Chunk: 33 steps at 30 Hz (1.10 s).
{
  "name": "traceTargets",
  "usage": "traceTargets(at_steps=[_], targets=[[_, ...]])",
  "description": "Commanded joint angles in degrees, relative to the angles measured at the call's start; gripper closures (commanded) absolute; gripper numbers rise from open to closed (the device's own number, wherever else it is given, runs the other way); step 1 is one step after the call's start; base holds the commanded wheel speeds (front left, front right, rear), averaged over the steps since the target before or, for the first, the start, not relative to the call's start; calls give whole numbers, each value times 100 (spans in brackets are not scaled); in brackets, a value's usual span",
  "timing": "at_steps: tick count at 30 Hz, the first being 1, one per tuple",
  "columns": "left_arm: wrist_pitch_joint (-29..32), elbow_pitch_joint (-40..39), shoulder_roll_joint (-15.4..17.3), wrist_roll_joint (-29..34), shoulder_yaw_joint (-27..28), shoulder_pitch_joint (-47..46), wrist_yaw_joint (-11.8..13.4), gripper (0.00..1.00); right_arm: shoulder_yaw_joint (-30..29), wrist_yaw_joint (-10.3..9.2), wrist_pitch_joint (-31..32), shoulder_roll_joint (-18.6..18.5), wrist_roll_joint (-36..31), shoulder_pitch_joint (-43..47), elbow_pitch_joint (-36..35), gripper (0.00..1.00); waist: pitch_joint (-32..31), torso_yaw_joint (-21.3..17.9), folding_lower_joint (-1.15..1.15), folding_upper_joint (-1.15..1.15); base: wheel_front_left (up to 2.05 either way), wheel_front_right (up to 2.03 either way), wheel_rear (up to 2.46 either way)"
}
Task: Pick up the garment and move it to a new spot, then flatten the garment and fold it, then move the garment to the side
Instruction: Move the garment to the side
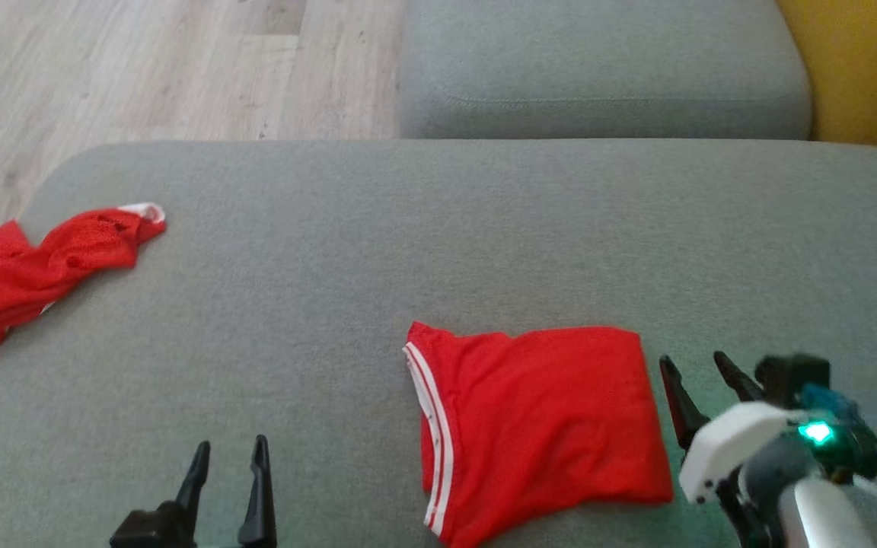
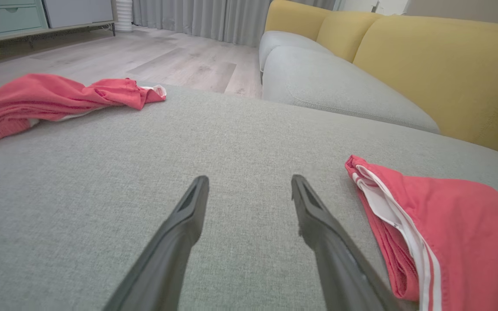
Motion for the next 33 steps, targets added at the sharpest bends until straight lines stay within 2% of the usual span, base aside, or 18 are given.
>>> traceTargets(at_steps=[1,7,11,12,13,14,15,22,27,28,33], targets=[[-62,-125,13,60,189,-382,-29,0,139,39,97,-33,-13,-324,-92,0,61,74,-1,0,0,0,0],[-61,-50,-99,99,129,-493,-54,0,110,39,982,-33,32,-721,707,0,341,360,-1,0,0,0,0],[-64,1,-151,133,130,-576,-81,0,123,39,1250,-33,151,-866,1009,0,465,461,-1,0,0,0,0],[-64,15,-162,141,132,-591,-89,0,132,39,1288,-33,208,-898,1067,24,484,476,-1,0,0,0,0],[-65,26,-173,150,136,-602,-93,0,172,39,1348,-33,261,-925,1127,60,502,485,-1,0,0,0,0],[-65,34,-184,158,138,-608,-94,0,205,39,1389,-33,337,-950,1171,83,518,488,-1,0,0,0,0],[-66,43,-192,166,139,-613,-97,0,222,39,1410,-33,414,-976,1203,100,532,485,-1,0,0,0,0],[-68,68,-207,241,113,-689,-150,0,24,39,1132,-35,335,-1321,1209,100,666,207,-1,0,0,0,0],[-62,-1,-175,314,115,-795,-148,0,-205,39,943,-169,143,-1706,1059,100,865,-317,-1,0,0,0,0],[-62,-1,-175,314,115,-795,-148,0,-205,39,943,-169,143,-1706,1059,100,865,-317,-1,0,0,0,0],[-39,-106,-134,354,128,-948,-163,0,-317,39,904,-413,79,-2024,817,100,1109,-1054,-1,0,0,0,0]])
